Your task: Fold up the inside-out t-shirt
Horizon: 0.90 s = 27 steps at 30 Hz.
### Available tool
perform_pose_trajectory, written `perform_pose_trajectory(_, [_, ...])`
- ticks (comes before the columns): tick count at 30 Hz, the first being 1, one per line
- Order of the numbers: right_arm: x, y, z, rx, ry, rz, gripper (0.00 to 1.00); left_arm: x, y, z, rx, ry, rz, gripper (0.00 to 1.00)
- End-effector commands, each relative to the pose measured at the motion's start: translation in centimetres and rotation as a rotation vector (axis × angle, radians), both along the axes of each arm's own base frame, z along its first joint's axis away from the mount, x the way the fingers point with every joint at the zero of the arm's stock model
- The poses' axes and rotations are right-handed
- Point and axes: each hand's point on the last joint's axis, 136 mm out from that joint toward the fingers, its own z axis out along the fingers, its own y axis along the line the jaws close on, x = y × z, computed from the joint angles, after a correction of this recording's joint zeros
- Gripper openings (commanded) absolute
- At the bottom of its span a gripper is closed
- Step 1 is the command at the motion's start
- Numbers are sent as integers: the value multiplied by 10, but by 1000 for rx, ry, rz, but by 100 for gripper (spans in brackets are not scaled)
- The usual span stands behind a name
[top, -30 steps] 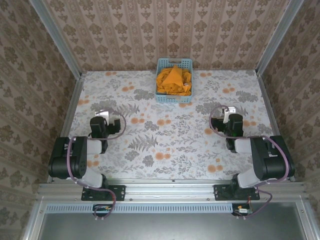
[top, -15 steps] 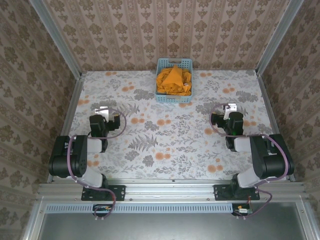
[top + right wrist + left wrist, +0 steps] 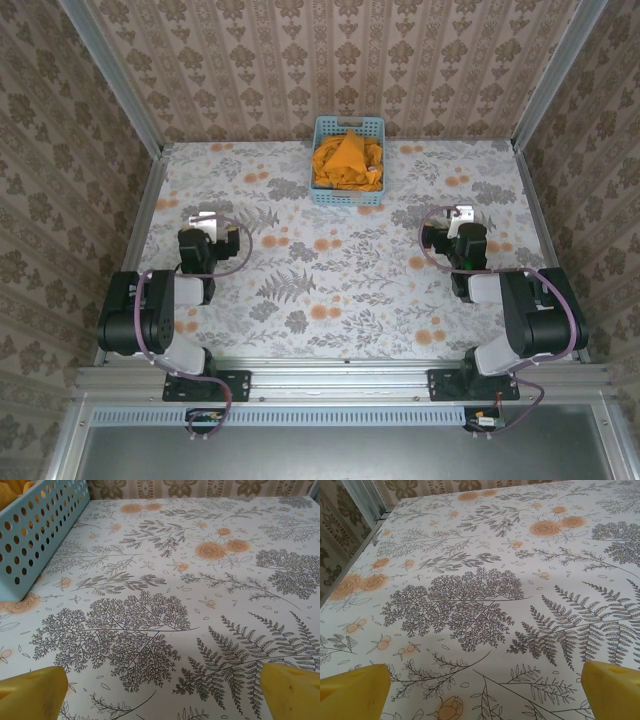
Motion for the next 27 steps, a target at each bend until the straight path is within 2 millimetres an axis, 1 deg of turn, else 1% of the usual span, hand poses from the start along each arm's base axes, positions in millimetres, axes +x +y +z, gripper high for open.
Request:
perform_pose_trajectory(1, [9,-1,11,8,-44,-16,100,10,0,11,6,-35,-14,100])
perform_pose_trajectory(6, [8,2,12,6,-51,3,100,8,1,16,18,-50,-4,100])
perform_pose_trajectory(9, [4,12,19,-1,-71,57,100,0,-6,32,56,-91,-7,100])
perform_pose_trajectory(14, [-5,17,37,-18,-85,77,100,-15,-21,63,128,-143,-28,100])
perform_pose_trajectory(16, [-8,20,47,-24,-72,88,100,-17,-23,77,110,-160,-11,100])
perform_pose_trajectory(18, [-13,22,56,-20,-64,95,100,-18,-28,91,49,-170,-14,100])
perform_pose_trajectory(21, [-20,23,79,1,-57,88,100,-20,-43,110,-43,-178,-71,100])
perform_pose_trajectory(23, [-26,21,100,34,-74,66,100,-21,-46,122,-110,-182,-63,100])
perform_pose_trajectory(24, [-30,16,109,61,-80,26,100,-21,-44,130,-159,-194,-37,100])
perform_pose_trajectory(25, [-34,9,121,98,-94,-32,100,-20,-38,134,-209,-192,15,100])
perform_pose_trajectory(27, [-42,-6,138,192,-117,-148,100,-21,-21,132,-320,-142,165,100])
